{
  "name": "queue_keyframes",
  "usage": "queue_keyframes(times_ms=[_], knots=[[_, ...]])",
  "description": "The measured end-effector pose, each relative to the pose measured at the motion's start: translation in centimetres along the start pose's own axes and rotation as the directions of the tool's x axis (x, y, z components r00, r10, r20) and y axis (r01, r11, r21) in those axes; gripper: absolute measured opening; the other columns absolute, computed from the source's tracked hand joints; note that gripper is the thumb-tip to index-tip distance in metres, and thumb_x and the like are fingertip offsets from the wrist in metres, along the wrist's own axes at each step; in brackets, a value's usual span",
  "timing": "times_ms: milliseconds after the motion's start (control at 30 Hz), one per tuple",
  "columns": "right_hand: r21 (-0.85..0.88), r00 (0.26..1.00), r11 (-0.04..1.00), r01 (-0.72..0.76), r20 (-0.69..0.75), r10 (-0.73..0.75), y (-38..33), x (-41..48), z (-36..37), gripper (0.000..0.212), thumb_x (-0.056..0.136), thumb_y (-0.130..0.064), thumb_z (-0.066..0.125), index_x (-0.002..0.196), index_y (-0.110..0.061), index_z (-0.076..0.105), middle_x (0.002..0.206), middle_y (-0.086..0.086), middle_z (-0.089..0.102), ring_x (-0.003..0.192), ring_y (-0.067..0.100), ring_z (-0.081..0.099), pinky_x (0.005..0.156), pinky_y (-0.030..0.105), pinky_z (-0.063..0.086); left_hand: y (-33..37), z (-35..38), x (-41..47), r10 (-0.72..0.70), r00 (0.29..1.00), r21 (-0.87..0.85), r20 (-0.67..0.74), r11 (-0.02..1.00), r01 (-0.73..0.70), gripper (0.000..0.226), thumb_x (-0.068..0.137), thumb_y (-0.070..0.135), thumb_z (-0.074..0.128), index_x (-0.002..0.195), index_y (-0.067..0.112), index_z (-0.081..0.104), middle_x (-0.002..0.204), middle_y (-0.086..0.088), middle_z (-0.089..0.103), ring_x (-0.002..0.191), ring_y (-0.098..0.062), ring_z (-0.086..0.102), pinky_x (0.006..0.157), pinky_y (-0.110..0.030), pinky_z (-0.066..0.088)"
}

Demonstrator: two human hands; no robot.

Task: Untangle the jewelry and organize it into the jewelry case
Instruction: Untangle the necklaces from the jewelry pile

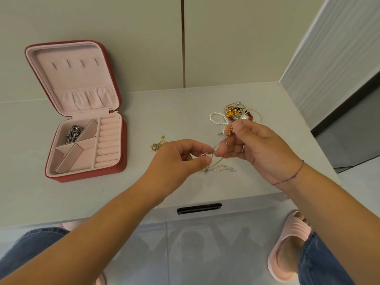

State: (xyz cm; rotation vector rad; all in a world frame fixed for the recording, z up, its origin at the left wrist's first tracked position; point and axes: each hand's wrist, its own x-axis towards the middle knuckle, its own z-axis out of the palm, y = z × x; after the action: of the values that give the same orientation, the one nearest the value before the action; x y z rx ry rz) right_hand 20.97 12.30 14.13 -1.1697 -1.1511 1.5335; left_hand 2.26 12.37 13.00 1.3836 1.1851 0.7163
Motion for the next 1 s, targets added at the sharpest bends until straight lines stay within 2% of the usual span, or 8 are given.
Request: queue_keyframes(times_ms=[200, 300, 367, 433, 500, 633, 767, 1000], knots=[[0.039, 1.000, 0.999, -0.010, 0.028, 0.008, -0.3, -0.1, 0.2, 0.027, 0.086, -0.032, 0.046, 0.090, -0.006, 0.054, 0.065, 0.007, 0.063, 0.062, 0.023, 0.065, 0.065, 0.032, 0.057, -0.3, 0.1, 0.1, 0.016, 0.997, -0.044, -0.072, 0.999, -0.019, 0.019, 0.074, 0.018, 0.080, 0.083, 0.022, 0.064, 0.067, 0.009, 0.059, 0.065, -0.020, 0.047, 0.066, -0.033, 0.044], [0.036, 0.999, 0.999, -0.031, 0.043, 0.029, -0.5, -0.3, 0.3, 0.029, 0.084, -0.034, 0.048, 0.090, -0.007, 0.055, 0.066, 0.006, 0.062, 0.052, 0.020, 0.060, 0.054, 0.028, 0.053, -0.4, 0.0, 0.1, 0.061, 0.988, 0.078, -0.140, 0.996, -0.050, 0.029, 0.073, 0.020, 0.081, 0.079, 0.022, 0.053, 0.067, 0.006, 0.057, 0.052, -0.009, 0.040, 0.054, -0.030, 0.043], [0.018, 0.998, 0.999, -0.038, 0.048, 0.038, -0.6, -0.3, 0.3, 0.029, 0.083, -0.037, 0.048, 0.090, -0.009, 0.055, 0.068, 0.006, 0.064, 0.047, 0.017, 0.057, 0.050, 0.025, 0.050, -0.6, -0.1, 0.1, 0.117, 0.977, 0.166, -0.179, 0.982, -0.088, 0.032, 0.075, 0.019, 0.079, 0.073, 0.024, 0.047, 0.067, -0.003, 0.055, 0.051, -0.008, 0.037, 0.054, -0.034, 0.043], [0.005, 0.998, 0.999, -0.039, 0.047, 0.038, -0.6, -0.3, 0.3, 0.029, 0.083, -0.038, 0.049, 0.090, -0.010, 0.056, 0.071, 0.006, 0.066, 0.044, 0.015, 0.054, 0.048, 0.023, 0.047, -0.7, -0.2, 0.1, 0.211, 0.957, 0.261, -0.198, 0.953, -0.156, 0.037, 0.077, 0.012, 0.075, 0.065, 0.027, 0.044, 0.076, -0.004, 0.058, 0.052, -0.006, 0.038, 0.056, -0.025, 0.042], [0.013, 0.998, 0.999, -0.035, 0.045, 0.034, -0.6, -0.3, 0.3, 0.028, 0.083, -0.037, 0.049, 0.090, -0.010, 0.056, 0.073, 0.006, 0.066, 0.043, 0.014, 0.052, 0.047, 0.023, 0.047, -0.9, -0.2, 0.1, 0.302, 0.934, 0.368, -0.192, 0.904, -0.216, 0.038, 0.076, 0.006, 0.074, 0.064, 0.031, 0.048, 0.089, 0.005, 0.059, 0.060, -0.004, 0.044, 0.058, -0.012, 0.038], [0.037, 0.998, 0.999, -0.029, 0.050, 0.028, -0.7, -0.3, 0.3, 0.028, 0.084, -0.036, 0.049, 0.090, -0.009, 0.056, 0.075, 0.008, 0.067, 0.042, 0.014, 0.050, 0.047, 0.024, 0.047, -1.4, 0.0, -0.1, 0.396, 0.897, 0.496, -0.194, 0.829, -0.259, 0.020, 0.078, 0.017, 0.076, 0.086, 0.034, 0.068, 0.097, 0.013, 0.055, 0.074, -0.001, 0.047, 0.065, -0.007, 0.037], [0.055, 0.997, 0.998, -0.030, 0.078, 0.026, -0.8, -0.3, 0.5, 0.028, 0.085, -0.035, 0.048, 0.090, -0.009, 0.056, 0.076, 0.010, 0.067, 0.043, 0.014, 0.050, 0.047, 0.023, 0.046, -1.4, 0.0, -0.1, 0.425, 0.872, 0.504, -0.242, 0.823, -0.261, 0.020, 0.077, 0.027, 0.077, 0.097, 0.028, 0.073, 0.096, 0.009, 0.054, 0.078, 0.002, 0.047, 0.067, -0.006, 0.036], [0.063, 0.992, 0.997, -0.034, 0.126, 0.025, -0.9, -0.4, 0.7, 0.027, 0.085, -0.035, 0.049, 0.090, -0.009, 0.057, 0.077, 0.010, 0.067, 0.044, 0.015, 0.051, 0.047, 0.023, 0.047, -0.9, 0.3, -0.4, 0.419, 0.851, 0.468, -0.316, 0.849, -0.245, 0.014, 0.078, 0.032, 0.074, 0.091, 0.026, 0.075, 0.084, 0.007, 0.051, 0.075, 0.008, 0.046, 0.063, -0.004, 0.033]])
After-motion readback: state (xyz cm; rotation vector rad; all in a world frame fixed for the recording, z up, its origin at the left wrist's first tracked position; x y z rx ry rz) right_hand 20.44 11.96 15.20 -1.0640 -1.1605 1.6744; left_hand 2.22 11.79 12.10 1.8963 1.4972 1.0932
